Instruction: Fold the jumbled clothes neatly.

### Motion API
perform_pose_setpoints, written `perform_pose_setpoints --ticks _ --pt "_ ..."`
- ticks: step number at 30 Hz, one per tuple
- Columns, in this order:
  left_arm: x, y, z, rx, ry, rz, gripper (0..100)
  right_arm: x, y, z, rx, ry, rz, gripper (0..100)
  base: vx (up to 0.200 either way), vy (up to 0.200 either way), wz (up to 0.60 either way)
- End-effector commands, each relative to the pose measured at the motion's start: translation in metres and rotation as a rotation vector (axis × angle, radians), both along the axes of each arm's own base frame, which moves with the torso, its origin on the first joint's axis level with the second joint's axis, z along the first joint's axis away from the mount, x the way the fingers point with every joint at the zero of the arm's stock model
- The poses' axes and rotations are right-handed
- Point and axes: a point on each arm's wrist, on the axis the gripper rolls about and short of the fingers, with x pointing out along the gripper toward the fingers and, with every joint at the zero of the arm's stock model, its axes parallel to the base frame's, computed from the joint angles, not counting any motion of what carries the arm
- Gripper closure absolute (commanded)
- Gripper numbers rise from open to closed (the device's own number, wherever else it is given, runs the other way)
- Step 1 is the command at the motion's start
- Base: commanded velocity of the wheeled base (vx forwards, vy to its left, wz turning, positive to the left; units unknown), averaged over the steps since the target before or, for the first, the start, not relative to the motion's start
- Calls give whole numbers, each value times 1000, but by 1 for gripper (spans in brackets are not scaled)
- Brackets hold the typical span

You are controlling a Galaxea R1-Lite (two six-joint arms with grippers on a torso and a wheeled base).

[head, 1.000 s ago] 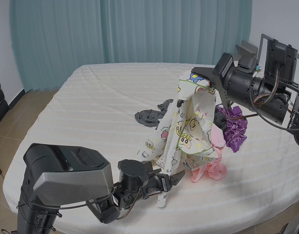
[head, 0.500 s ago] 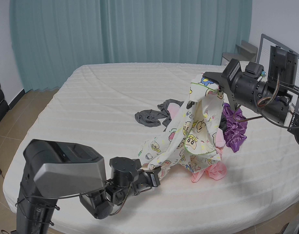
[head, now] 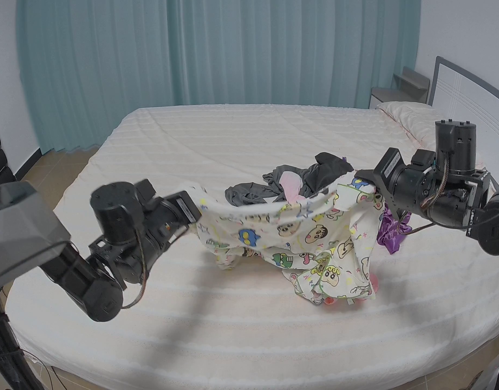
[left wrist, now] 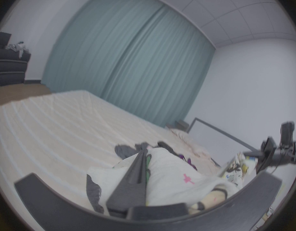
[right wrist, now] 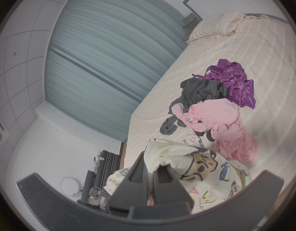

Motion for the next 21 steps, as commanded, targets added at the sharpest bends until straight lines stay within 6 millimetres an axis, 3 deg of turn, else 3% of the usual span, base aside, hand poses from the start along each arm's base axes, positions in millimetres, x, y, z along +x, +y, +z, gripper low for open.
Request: perform_pose_setpoints --ticks 1,3,4,7,12,16,21 --pt "-28 25 76 -68 -171 67 100 -18 -12 64 104 -192 -12 100 0 0 0" --pt "-30 25 67 -57 -138 69 100 -22 -11 62 103 -184 0 100 0 0 0" --pt "-34 27 52 -36 -88 64 100 -23 -9 52 91 -149 20 100 0 0 0" --pt "-39 28 7 -2 81 54 100 -22 -4 0 26 9 79 100 0 0 0" --pt "-35 25 -39 -35 251 59 100 -11 0 -59 -23 170 123 100 0 0 0" --pt "-29 17 -57 -82 290 50 100 -2 8 -77 5 157 139 100 0 0 0" --pt "-29 8 -69 -109 312 33 100 -6 15 -77 85 151 185 100 0 0 0"
